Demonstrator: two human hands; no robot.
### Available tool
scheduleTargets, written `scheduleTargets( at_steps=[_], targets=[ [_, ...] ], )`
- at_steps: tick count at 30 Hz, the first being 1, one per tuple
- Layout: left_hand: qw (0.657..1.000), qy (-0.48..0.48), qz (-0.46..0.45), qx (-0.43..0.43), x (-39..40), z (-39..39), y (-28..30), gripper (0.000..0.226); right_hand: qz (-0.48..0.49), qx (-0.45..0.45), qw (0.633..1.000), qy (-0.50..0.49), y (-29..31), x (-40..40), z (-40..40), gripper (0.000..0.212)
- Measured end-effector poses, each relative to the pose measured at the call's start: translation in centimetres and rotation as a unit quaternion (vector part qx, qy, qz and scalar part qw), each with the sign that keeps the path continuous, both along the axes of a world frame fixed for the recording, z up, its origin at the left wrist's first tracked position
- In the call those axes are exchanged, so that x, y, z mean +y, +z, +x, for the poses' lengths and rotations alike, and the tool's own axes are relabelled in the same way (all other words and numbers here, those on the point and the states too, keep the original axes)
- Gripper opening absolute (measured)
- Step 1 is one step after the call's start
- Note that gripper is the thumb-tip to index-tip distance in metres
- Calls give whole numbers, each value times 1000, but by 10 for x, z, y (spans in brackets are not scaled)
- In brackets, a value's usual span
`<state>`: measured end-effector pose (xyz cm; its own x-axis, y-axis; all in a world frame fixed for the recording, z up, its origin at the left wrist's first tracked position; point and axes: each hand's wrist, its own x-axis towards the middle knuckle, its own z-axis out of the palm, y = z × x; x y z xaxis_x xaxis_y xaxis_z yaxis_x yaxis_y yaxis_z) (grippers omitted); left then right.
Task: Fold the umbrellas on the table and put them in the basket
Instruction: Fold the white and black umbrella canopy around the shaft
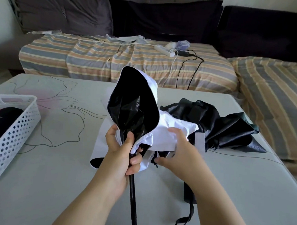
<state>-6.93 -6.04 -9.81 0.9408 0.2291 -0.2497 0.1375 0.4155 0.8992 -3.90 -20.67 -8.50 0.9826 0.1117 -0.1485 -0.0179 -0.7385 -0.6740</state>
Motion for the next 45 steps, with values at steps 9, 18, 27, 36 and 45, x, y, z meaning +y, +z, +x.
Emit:
scheduleTargets(
  at_steps=[9, 18, 27, 36, 45],
  targets=[
    [999, -14, 27, 18, 3, -3, 1, 40, 33, -242, 965, 95, 10, 24, -15, 33],
    [987, -155, -31, -11, 8, -12, 10, 77, 190, -80, 973, 101, 12, 30, -14, 8],
    [993, -106, 40, -9, 4, -4, 14, 29, 131, -174, 949, 227, 7, 29, -7, 55],
    [973, -122, 193, -17, -3, -25, 16, 58, 89, -185, 952, 229, 8, 27, -7, 56],
    [953, -90, 288, 21, -4, -25, 9, 71, -29, -134, 960, 244, 8, 34, -7, 43]
  ],
)
